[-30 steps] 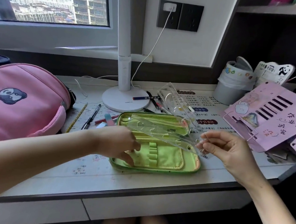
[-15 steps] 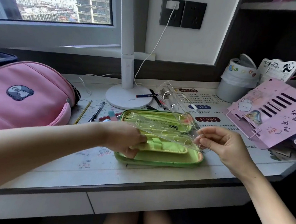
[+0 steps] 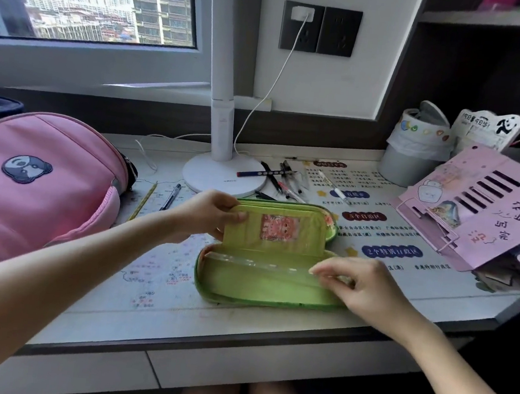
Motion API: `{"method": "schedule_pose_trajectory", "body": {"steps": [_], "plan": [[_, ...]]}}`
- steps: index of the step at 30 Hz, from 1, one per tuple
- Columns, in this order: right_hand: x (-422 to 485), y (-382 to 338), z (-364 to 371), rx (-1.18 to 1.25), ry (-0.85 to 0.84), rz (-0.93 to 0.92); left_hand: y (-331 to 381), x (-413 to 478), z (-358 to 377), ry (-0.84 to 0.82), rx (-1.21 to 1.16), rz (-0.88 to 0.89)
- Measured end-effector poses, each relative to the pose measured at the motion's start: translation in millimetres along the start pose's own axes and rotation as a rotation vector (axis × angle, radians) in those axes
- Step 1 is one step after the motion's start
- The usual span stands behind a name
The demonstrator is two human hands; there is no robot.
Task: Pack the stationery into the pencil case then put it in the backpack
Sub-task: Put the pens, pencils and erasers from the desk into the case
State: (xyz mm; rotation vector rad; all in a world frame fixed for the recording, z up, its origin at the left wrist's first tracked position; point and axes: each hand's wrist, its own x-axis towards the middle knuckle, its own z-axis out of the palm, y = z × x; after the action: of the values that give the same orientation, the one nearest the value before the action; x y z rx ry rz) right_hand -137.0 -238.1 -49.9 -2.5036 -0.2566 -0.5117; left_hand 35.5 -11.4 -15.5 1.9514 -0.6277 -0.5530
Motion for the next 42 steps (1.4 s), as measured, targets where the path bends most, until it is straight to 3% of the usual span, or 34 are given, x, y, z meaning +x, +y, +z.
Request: {"method": "schedule_pose_trajectory", "body": {"steps": [4,10,13,20,24,27,34,36,37,40,42], "plan": [[0,-1,-2,0.137,-0.137,0.067,-2,2,-1,-0.001,-0.014,-0.024],[2,-4,-14,-0.279,0.239,-0.106,1,3,-2,-0.013,-0.017,-0.05],[-2,-10,-20,-0.433,0.275,-0.179,0,3,-2,-0.016,-0.028,-0.059],[9,-12,18,-0.506,-0.039,-0.183,1,1,-1,-0.002,-0.009,-0.075],[19,-23,24,-0.491,-0.051,-0.2,2,-1,0,0.011,-0.006,-0.07],[28,-33,28,-0.616,-0.166,-0.25,4,-2,1,0.006,0.004,-0.061],[41,-35,3,-0.283,-0.584,0.076,2,-3,-3,-0.027,0.013,-0.054],[49,-38,-12,-0.053,-0.505,0.172,0,-1,-5,-0.047,0.017,-0.053],[58,-35,-19,0.026,-0.36,0.21,0,1,-6,-0.057,0.024,-0.051],[99,-2,-27,-0.064,0.101,0.319,-1,8,-6,-0.043,0.042,-0.05],[131,28,-20,-0.13,0.149,0.484,-2,13,-5,-0.016,0.056,-0.042]]}}
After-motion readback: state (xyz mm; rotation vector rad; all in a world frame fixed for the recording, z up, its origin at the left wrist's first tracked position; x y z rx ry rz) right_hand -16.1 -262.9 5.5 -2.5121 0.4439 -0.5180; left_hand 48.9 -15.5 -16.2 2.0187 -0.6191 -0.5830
